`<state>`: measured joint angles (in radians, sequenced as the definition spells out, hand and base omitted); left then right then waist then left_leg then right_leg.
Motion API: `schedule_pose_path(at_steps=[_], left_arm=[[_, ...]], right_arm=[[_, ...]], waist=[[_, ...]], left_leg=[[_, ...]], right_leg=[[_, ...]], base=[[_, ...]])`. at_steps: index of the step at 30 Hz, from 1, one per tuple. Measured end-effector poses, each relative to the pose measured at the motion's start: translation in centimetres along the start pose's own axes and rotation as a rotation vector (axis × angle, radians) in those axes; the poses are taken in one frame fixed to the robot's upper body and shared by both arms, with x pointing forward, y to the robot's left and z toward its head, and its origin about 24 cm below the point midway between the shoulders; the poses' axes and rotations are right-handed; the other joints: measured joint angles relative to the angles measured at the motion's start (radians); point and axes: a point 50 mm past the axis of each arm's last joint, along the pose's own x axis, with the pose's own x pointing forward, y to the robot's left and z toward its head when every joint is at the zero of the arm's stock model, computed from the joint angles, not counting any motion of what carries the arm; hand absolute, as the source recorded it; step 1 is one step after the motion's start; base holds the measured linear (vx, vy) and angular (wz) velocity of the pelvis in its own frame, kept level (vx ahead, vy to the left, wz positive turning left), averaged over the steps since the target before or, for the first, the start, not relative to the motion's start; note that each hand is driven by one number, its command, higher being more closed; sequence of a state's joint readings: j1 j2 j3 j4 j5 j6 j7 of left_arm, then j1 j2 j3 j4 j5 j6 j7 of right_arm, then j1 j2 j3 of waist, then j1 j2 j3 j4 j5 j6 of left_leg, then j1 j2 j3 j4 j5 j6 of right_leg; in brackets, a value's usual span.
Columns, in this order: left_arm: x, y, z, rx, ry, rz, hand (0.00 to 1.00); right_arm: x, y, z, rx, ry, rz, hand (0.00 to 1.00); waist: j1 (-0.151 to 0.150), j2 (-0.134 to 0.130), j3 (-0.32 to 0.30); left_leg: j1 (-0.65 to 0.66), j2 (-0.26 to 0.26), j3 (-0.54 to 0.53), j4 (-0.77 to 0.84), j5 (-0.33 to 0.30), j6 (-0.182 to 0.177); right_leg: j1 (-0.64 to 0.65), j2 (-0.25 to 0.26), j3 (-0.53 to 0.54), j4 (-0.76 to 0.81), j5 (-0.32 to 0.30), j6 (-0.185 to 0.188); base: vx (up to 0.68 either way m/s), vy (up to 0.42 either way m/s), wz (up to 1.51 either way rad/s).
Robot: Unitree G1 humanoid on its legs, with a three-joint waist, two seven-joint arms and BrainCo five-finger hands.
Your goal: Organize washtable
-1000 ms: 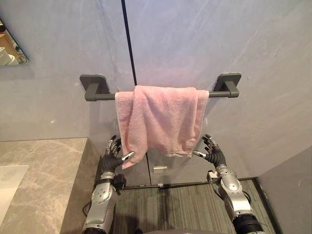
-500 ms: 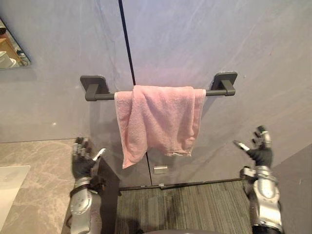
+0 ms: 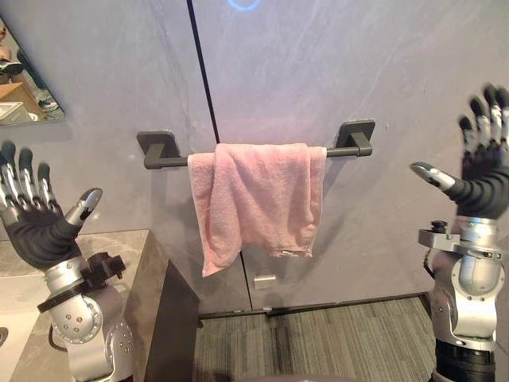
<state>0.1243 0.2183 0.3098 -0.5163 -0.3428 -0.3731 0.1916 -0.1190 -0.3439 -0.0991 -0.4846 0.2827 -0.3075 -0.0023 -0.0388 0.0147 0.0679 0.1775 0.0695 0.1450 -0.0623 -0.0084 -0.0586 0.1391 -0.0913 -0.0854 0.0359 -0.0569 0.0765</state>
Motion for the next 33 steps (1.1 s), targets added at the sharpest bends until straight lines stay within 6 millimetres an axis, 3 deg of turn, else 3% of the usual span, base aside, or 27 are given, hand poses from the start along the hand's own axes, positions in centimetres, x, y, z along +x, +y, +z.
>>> schedule_pose_path(at_steps=[4,7,14,22,28,33], left_arm=[[0.5,-3.3,0.4,-0.123,-0.021,-0.203,0.00],[0.4,-5.3,0.2,-0.240,-0.004,-0.323,0.00],[-0.8,-8.6,-0.2,-0.375,0.062,-0.544,0.00],[-3.6,-11.9,-1.7,-0.465,0.223,-0.838,0.00],[-5.1,-12.3,-2.9,-0.471,0.326,-0.938,0.00],[-6.7,-11.8,-5.7,-0.414,0.490,-0.957,0.00]], right_arm=[[1.4,4.6,1.0,0.168,-0.076,0.280,0.00],[1.6,6.8,1.5,0.247,-0.103,0.426,0.00],[0.8,8.6,1.2,0.255,-0.061,0.594,0.00],[-0.3,10.3,0.9,0.284,-0.014,0.734,0.00],[-2.1,11.1,0.0,0.310,0.081,0.869,0.00],[-3.6,11.3,-2.8,0.301,0.245,0.903,0.00]], waist=[[0.003,-0.001,-0.004],[0.004,0.001,-0.016],[0.002,0.001,-0.022],[0.000,0.001,-0.022],[-0.001,0.000,-0.023],[0.000,-0.001,-0.023]], left_leg=[[0.011,-0.001,0.001,-0.001,0.000,0.000],[0.012,-0.001,0.001,-0.003,0.001,0.000],[0.020,-0.001,0.008,-0.008,0.001,0.000],[0.023,-0.001,0.016,-0.013,0.001,0.000],[0.017,-0.001,0.023,-0.024,0.002,-0.001],[0.010,-0.001,0.023,-0.025,0.002,-0.001]], right_leg=[[0.011,0.000,0.001,0.001,0.000,0.000],[0.011,0.000,0.001,0.001,0.000,0.000],[0.013,0.001,0.006,0.000,0.000,0.000],[0.010,0.002,0.008,-0.001,0.000,0.000],[-0.004,0.003,0.014,-0.001,0.000,0.000],[-0.012,0.003,0.013,-0.002,0.000,0.000]], base=[[-0.05,-0.009,-0.01],[-0.02,-0.009,0.00],[-0.01,-0.006,-0.02],[-0.01,-0.007,-0.02],[0.00,-0.007,-0.03],[0.00,0.000,0.00]])
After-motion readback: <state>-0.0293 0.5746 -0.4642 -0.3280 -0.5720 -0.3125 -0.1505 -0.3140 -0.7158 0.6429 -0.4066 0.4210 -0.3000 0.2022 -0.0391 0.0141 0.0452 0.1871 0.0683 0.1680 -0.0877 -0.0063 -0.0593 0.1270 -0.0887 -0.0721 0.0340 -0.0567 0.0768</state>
